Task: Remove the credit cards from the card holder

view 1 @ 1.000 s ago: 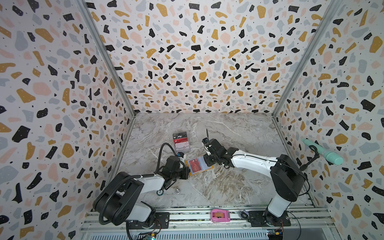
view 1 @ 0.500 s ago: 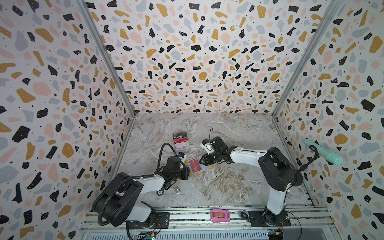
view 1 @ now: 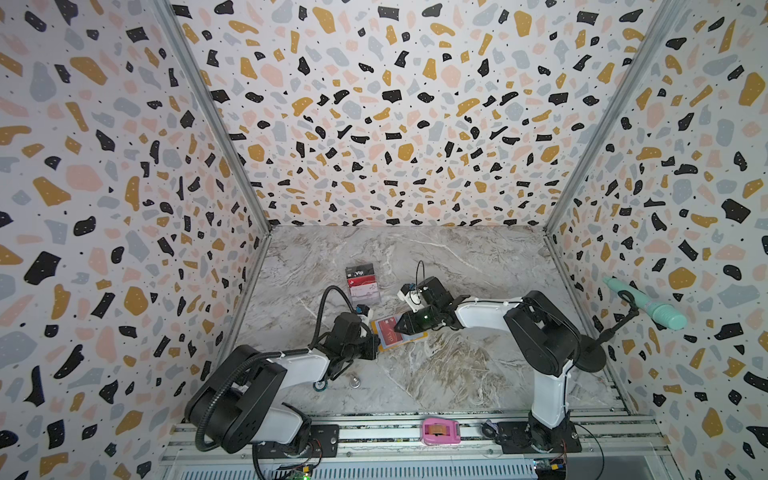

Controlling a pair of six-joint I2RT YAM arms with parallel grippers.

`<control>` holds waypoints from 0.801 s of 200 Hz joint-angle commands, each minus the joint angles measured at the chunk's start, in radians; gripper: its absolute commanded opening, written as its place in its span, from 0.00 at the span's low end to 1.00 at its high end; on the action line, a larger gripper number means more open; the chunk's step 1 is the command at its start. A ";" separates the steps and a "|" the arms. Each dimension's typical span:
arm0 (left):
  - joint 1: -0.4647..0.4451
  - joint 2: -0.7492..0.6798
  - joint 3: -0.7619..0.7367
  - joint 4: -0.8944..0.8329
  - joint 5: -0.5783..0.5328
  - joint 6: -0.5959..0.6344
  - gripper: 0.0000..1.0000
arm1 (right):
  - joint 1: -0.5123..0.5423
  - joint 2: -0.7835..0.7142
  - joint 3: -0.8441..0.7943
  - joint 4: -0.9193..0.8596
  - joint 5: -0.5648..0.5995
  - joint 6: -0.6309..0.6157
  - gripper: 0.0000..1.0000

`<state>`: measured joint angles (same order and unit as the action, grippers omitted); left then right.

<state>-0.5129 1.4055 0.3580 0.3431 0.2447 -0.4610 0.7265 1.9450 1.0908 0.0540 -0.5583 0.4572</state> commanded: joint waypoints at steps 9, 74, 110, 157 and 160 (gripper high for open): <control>-0.006 0.030 -0.016 -0.136 -0.041 0.014 0.00 | 0.004 0.006 -0.010 0.008 -0.035 0.018 0.29; -0.007 0.033 -0.015 -0.141 -0.044 0.015 0.00 | 0.004 -0.004 -0.017 0.033 -0.068 0.027 0.27; -0.007 0.039 -0.011 -0.142 -0.045 0.015 0.00 | 0.001 -0.002 -0.028 0.055 -0.101 0.032 0.26; -0.008 0.043 -0.007 -0.143 -0.047 0.014 0.00 | -0.001 0.011 -0.034 0.077 -0.141 0.043 0.26; -0.007 0.044 -0.008 -0.144 -0.047 0.015 0.00 | -0.001 0.012 -0.035 0.080 -0.143 0.045 0.26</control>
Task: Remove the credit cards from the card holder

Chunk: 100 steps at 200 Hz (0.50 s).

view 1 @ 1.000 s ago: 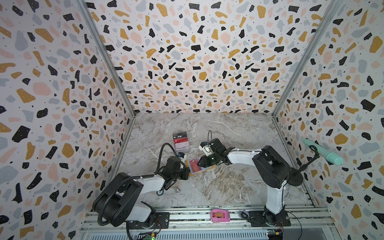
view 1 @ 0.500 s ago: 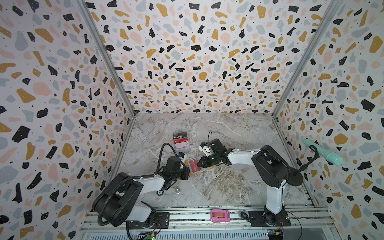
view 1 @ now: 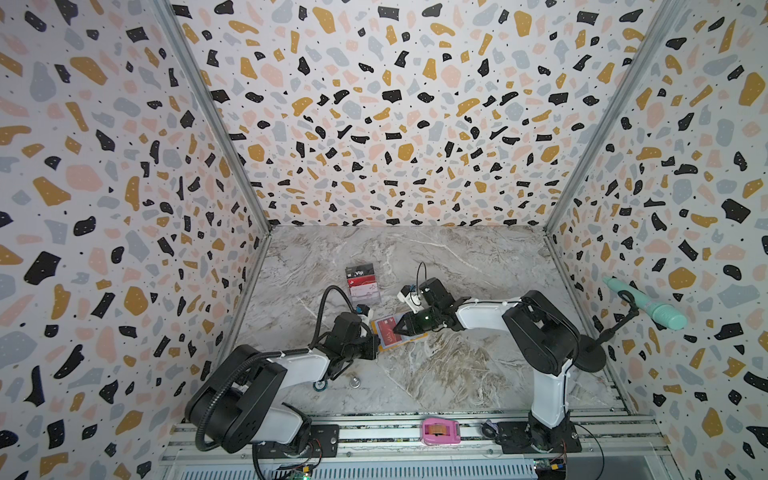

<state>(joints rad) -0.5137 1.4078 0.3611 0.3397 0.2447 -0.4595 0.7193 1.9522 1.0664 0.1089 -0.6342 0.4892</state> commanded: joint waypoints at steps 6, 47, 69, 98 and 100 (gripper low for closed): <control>-0.009 0.043 -0.009 -0.141 -0.047 0.013 0.00 | 0.005 0.005 -0.014 0.034 -0.078 0.019 0.25; -0.008 0.047 -0.007 -0.143 -0.050 0.013 0.00 | -0.012 -0.015 -0.043 0.096 -0.149 0.053 0.24; -0.008 0.048 -0.006 -0.143 -0.052 0.014 0.00 | -0.019 -0.028 -0.049 0.107 -0.179 0.050 0.24; -0.009 0.051 -0.004 -0.146 -0.051 0.015 0.00 | -0.023 -0.035 -0.056 0.115 -0.209 0.040 0.23; -0.009 0.052 -0.004 -0.147 -0.051 0.016 0.00 | -0.024 -0.035 -0.056 0.114 -0.210 0.039 0.23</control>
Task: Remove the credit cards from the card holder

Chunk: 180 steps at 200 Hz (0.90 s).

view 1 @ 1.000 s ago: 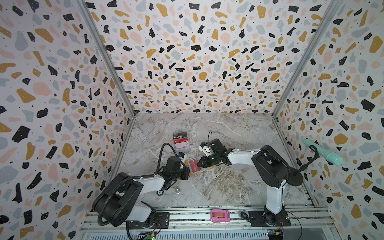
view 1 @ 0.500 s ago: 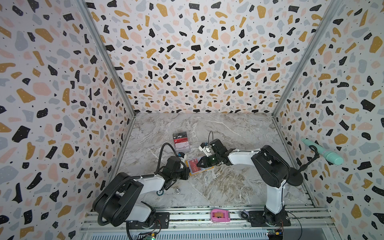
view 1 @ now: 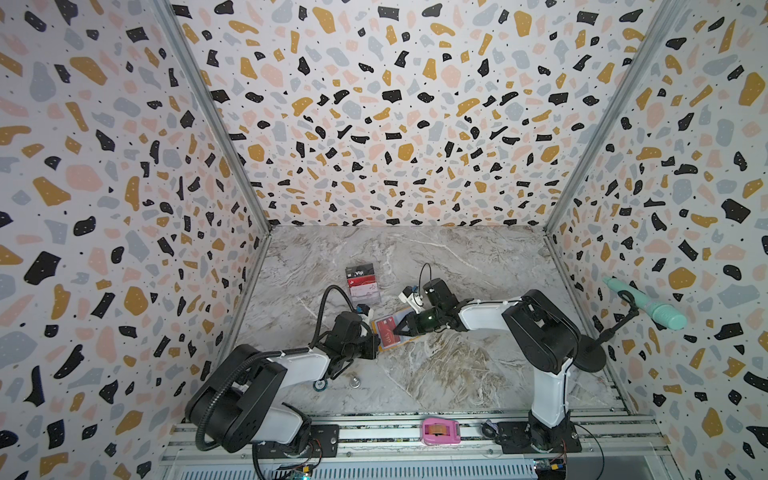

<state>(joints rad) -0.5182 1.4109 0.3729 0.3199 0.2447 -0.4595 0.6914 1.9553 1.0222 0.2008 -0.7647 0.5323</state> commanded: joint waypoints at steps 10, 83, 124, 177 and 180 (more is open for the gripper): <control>-0.005 0.049 -0.015 -0.127 -0.051 0.015 0.00 | 0.003 -0.037 -0.011 0.022 -0.089 -0.004 0.23; -0.006 0.049 -0.016 -0.127 -0.057 0.012 0.00 | 0.000 -0.024 -0.007 0.001 -0.130 -0.023 0.23; -0.006 0.050 -0.014 -0.130 -0.059 0.013 0.00 | -0.013 -0.016 -0.002 -0.030 -0.182 -0.048 0.23; -0.009 0.048 -0.015 -0.130 -0.063 0.013 0.00 | -0.036 -0.016 -0.005 -0.061 -0.242 -0.075 0.23; -0.009 0.047 -0.015 -0.131 -0.062 0.013 0.00 | -0.038 -0.016 -0.004 -0.066 -0.243 -0.079 0.23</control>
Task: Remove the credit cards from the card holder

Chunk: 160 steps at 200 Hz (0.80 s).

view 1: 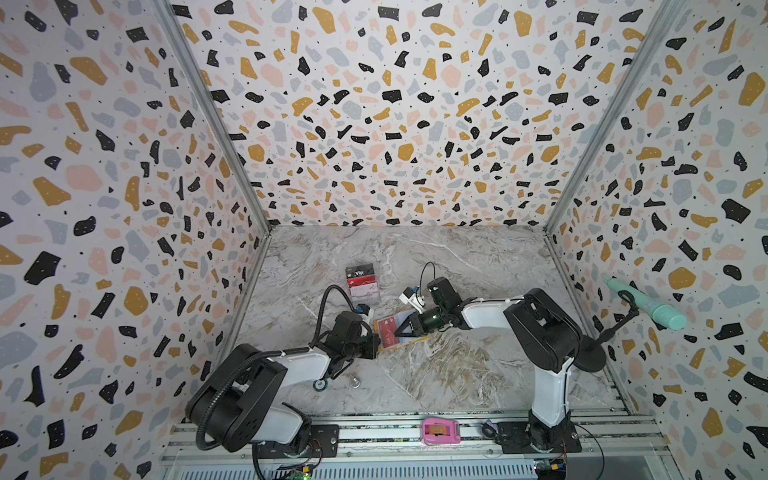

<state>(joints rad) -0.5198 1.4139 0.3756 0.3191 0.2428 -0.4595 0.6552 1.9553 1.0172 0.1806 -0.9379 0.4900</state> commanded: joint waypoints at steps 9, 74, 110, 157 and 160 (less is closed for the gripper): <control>-0.008 0.044 -0.018 -0.130 -0.061 0.013 0.00 | -0.005 -0.014 0.003 -0.060 -0.070 -0.042 0.23; -0.011 0.052 -0.014 -0.129 -0.064 0.013 0.00 | 0.007 0.025 0.009 -0.026 -0.039 0.007 0.25; -0.014 0.053 -0.014 -0.129 -0.065 0.013 0.00 | 0.024 0.043 0.020 0.016 -0.039 0.048 0.25; -0.016 0.053 -0.012 -0.130 -0.068 0.013 0.00 | 0.035 0.062 0.047 0.014 -0.020 0.072 0.25; -0.017 0.053 -0.012 -0.130 -0.067 0.013 0.00 | 0.034 0.062 0.047 0.013 -0.017 0.073 0.25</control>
<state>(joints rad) -0.5285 1.4189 0.3805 0.3195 0.2268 -0.4595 0.6521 2.0048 1.0233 0.1707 -0.9463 0.5438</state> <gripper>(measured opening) 0.046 0.252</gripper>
